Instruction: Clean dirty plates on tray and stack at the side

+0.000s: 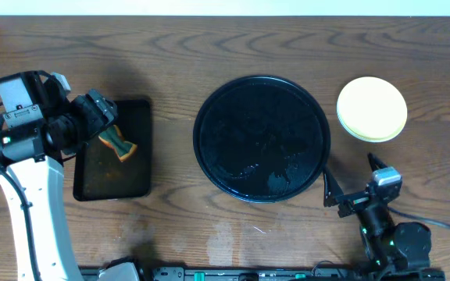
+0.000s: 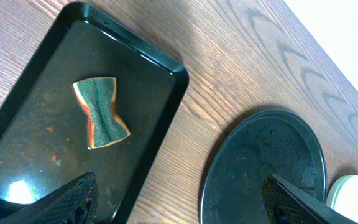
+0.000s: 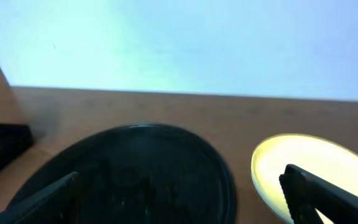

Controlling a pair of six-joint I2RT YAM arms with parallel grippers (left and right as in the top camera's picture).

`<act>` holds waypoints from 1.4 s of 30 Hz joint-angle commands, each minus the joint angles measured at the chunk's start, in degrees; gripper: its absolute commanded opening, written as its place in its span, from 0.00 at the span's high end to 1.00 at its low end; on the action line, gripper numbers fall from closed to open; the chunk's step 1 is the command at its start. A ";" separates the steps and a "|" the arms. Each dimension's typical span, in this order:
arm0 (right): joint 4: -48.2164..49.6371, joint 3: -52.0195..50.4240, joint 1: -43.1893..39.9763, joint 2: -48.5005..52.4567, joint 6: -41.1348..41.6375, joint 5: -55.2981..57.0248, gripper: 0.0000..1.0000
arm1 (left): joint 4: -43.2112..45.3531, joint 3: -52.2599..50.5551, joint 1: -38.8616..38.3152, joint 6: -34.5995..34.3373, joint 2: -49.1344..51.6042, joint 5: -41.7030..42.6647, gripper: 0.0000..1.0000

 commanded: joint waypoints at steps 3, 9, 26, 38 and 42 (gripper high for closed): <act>7.72 -6.10 -0.39 -2.60 -2.62 0.52 0.01 | -0.17 0.85 -0.07 0.44 0.11 0.28 0.15; 11.37 -8.22 -1.62 -2.60 -5.88 0.61 0.01 | -0.17 0.85 -0.07 0.44 0.11 0.28 0.15; 4.04 -8.22 -3.21 -2.60 -14.10 11.28 0.01 | -0.17 0.85 -0.07 0.44 0.11 0.28 0.15; 4.02 -8.22 -4.26 -2.60 -6.56 11.04 0.01 | -0.17 0.85 -0.07 0.44 0.11 0.28 0.15; 4.15 -8.22 -4.26 -2.60 -4.17 11.02 0.01 | -0.17 0.85 -0.07 0.46 0.11 0.28 0.15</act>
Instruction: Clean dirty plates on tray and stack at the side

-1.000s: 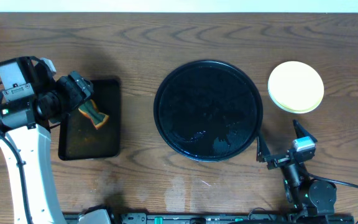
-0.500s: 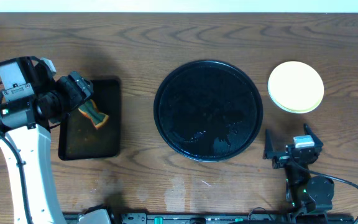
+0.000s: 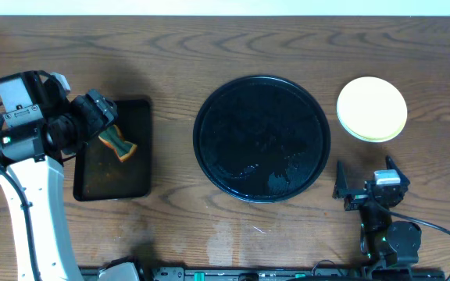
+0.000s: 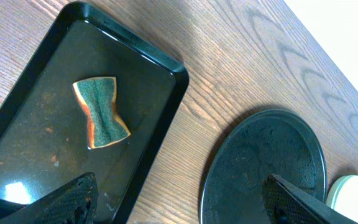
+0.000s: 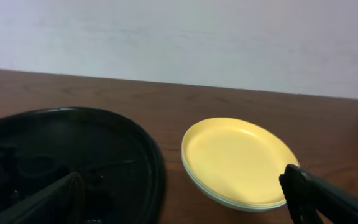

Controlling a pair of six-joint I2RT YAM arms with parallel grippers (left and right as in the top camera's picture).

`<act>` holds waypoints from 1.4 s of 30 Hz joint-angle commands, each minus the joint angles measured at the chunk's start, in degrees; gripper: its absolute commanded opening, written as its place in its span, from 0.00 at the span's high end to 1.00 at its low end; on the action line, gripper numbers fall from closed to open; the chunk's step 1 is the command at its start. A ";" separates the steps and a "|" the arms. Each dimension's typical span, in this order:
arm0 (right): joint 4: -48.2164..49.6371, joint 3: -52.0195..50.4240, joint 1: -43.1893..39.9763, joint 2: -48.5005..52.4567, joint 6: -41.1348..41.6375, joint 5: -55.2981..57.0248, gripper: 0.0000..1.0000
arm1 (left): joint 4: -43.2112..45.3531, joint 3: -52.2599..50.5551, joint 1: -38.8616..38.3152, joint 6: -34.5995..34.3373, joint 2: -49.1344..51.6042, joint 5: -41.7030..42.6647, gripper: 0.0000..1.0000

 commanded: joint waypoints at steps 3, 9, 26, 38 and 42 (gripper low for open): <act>-0.24 -0.13 -0.63 -0.39 3.85 0.74 0.01 | -0.17 0.85 -0.07 0.44 0.11 0.28 0.15; -0.24 -0.13 -0.63 -0.37 3.82 0.74 0.01 | -0.17 0.85 -0.07 0.44 0.11 0.28 0.15; -0.24 -0.13 -0.63 -0.37 3.82 0.74 0.01 | -0.39 0.85 -0.04 1.01 0.11 -0.59 0.15; -0.24 -0.13 -0.63 -0.37 3.82 0.74 0.01 | -5.49 -2.99 -5.22 15.61 0.28 -3.19 0.15; -0.24 -0.13 -0.63 -0.37 3.82 0.74 0.01 | -5.11 -8.11 -11.08 29.00 0.04 -3.23 0.15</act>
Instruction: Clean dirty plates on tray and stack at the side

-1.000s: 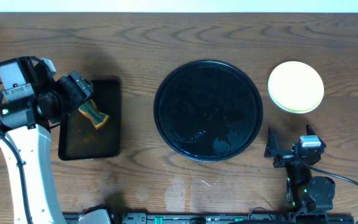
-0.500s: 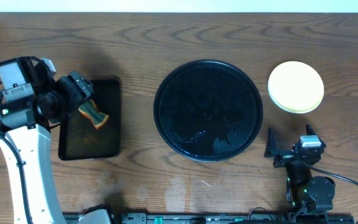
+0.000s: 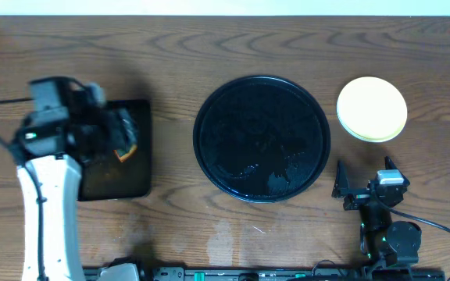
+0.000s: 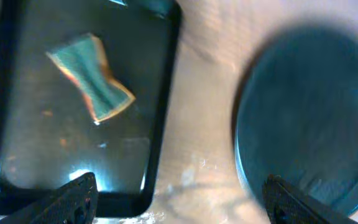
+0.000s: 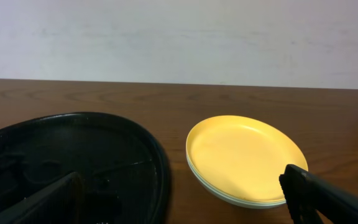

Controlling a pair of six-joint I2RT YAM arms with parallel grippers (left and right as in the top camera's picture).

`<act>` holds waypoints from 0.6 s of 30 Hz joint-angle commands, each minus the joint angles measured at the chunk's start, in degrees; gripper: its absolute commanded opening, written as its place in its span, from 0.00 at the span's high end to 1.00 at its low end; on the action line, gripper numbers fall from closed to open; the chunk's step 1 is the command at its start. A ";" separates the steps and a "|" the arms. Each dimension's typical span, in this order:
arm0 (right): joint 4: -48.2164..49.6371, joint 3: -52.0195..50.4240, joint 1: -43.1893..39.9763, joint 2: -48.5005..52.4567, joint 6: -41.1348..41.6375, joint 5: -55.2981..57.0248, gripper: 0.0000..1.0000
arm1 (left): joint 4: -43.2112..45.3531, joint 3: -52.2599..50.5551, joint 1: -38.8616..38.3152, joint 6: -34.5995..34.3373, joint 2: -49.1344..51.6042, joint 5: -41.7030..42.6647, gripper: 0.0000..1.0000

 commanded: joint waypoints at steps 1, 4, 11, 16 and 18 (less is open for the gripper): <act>-0.26 -0.13 -0.63 -0.37 0.81 0.72 0.01 | -0.02 -5.14 -4.66 16.26 -0.17 -0.17 0.15; -0.26 -0.13 -0.63 -0.37 0.81 0.72 0.01 | 0.83 -9.99 -7.30 19.78 -1.03 -0.15 0.15; -0.26 -0.13 -0.63 -0.37 0.81 0.72 0.01 | 12.96 -23.39 -9.55 19.74 -6.67 -0.11 0.15; -0.26 -0.13 -0.63 -0.37 0.81 0.72 0.01 | 19.12 -30.29 -9.55 19.74 -12.39 -0.13 0.15; -0.24 -0.13 -0.63 -0.37 0.81 0.72 0.01 | 22.12 -33.11 -9.55 19.74 -14.97 -0.11 0.15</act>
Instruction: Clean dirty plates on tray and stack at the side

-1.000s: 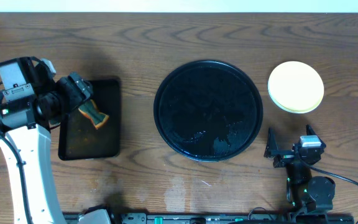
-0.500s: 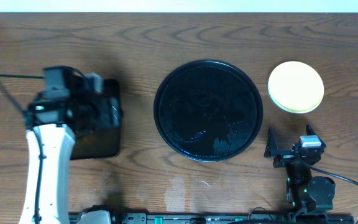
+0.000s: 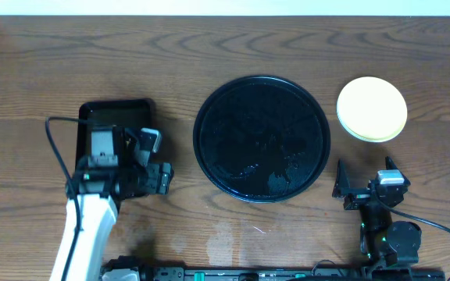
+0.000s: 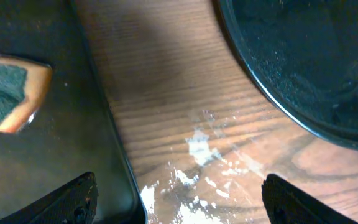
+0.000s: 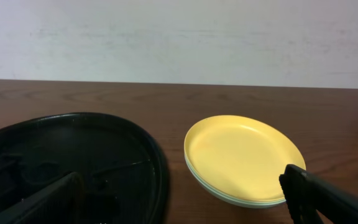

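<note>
A stack of clean-looking yellow plates (image 3: 372, 108) (image 5: 244, 155) sits at the right, beside the round black tray (image 3: 260, 139) (image 5: 67, 155) (image 4: 309, 56). No plate lies on that tray. A green-and-orange sponge (image 4: 5, 87) lies in the rectangular black tray (image 3: 116, 113) (image 4: 55, 137); in the overhead view my arm hides it. My left gripper (image 3: 156, 160) (image 4: 179, 205) is open and holds nothing, over that tray's right edge and the wet wood. My right gripper (image 3: 363, 178) (image 5: 182, 202) stands open near the front edge, below the plates.
Wet smears (image 4: 197, 149) glisten on the wooden table (image 3: 233, 47) between the two trays. A pale wall (image 5: 179, 37) runs behind the table's far edge. The right arm's base (image 3: 389, 242) sits at the front right.
My left arm has moved toward the front and right, from over the rectangular tray's upper part to its right edge. Its camera is now closer to the table. The right arm has not moved.
At first my left gripper hung open over the rectangular tray with the sponge lying in it, and my right gripper stood by the round tray's front right rim. The right gripper then stood back below the plates and stayed. The left arm has since shifted forward.
</note>
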Controlling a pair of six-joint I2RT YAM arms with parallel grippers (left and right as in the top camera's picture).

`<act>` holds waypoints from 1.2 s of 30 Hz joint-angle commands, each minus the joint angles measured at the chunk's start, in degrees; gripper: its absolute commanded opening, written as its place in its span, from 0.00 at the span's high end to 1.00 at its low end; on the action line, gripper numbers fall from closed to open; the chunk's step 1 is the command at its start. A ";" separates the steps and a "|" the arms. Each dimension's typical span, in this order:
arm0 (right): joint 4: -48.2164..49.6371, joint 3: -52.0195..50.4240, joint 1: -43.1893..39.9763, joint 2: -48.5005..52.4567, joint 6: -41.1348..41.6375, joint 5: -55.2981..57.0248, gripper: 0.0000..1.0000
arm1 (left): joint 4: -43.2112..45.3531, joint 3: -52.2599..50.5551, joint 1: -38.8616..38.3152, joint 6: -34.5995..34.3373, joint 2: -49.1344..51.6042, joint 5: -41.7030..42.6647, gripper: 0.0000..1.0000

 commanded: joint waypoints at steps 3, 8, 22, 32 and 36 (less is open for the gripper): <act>-0.24 -0.13 -0.63 -0.37 0.81 0.35 0.01 | 6.91 -7.69 -0.24 1.33 -7.37 -0.11 0.15; -0.26 -0.13 -0.63 -0.37 0.81 0.35 0.01 | 14.08 -14.84 -0.24 1.31 -12.63 -0.11 0.14; -0.24 -0.13 -0.63 -0.37 0.81 0.35 0.01 | 33.88 -30.23 -0.24 -0.66 -22.18 -0.09 0.15; -0.26 -0.13 -0.63 -0.37 0.81 0.35 0.01 | 38.64 -36.70 -0.24 -0.85 -30.03 -0.09 0.15; -0.26 -0.13 -0.63 -0.37 0.81 0.35 0.01 | 38.84 -38.51 -0.24 -0.85 -34.47 -0.11 0.15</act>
